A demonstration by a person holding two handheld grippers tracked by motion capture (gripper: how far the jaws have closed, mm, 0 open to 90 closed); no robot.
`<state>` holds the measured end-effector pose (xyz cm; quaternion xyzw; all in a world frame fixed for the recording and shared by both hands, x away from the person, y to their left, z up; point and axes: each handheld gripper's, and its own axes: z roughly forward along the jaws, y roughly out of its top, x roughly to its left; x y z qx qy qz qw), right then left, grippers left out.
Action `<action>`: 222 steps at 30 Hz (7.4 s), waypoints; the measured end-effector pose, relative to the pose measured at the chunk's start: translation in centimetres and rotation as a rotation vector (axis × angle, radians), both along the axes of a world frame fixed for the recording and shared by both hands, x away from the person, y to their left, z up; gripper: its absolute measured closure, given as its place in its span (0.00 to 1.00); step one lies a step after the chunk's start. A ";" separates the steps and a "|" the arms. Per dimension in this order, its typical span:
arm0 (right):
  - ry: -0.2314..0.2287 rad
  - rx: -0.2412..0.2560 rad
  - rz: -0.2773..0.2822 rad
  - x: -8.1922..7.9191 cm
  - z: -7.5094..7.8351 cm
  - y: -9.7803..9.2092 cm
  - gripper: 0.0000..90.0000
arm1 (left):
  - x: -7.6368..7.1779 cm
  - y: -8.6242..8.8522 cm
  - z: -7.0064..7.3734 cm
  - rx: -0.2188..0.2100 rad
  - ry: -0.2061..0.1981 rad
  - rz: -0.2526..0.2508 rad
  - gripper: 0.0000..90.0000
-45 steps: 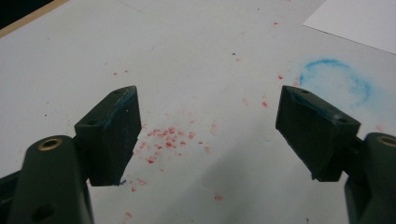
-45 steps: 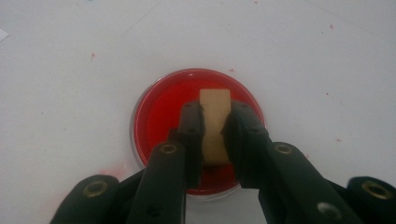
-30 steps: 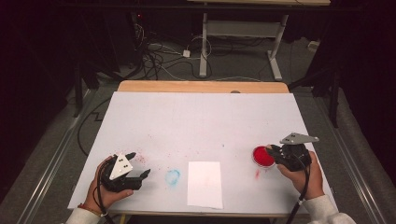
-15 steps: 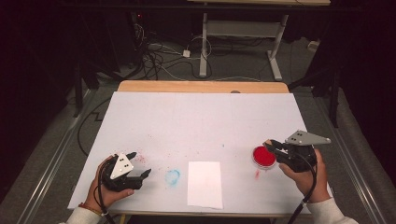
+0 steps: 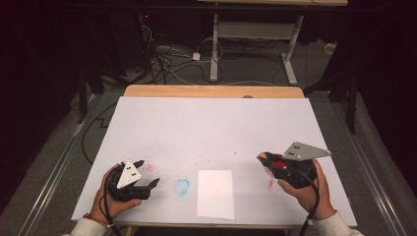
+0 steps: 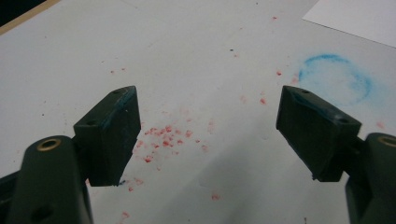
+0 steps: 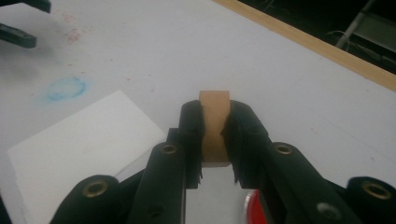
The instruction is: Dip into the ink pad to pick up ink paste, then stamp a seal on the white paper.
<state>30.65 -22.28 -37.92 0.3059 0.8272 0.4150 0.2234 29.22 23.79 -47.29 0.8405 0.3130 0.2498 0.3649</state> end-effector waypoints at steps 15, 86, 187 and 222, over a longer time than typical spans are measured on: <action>0.054 -0.069 0.196 -1.3 -1.9 7.0 0.85 | 0.0 0.2 0.1 -0.005 -0.004 0.008 0.23; 0.162 -0.255 0.306 -1.0 -9.2 11.6 0.85 | -0.2 0.1 0.2 0.007 -0.027 -0.007 0.23; -0.001 -0.088 -0.010 0.7 -0.8 -0.5 0.85 | 0.3 -0.5 0.0 0.018 -0.014 -0.040 0.23; 0.159 -0.200 -0.207 4.7 -6.4 -4.3 0.85 | 0.2 -0.6 0.0 0.021 0.001 -0.043 0.23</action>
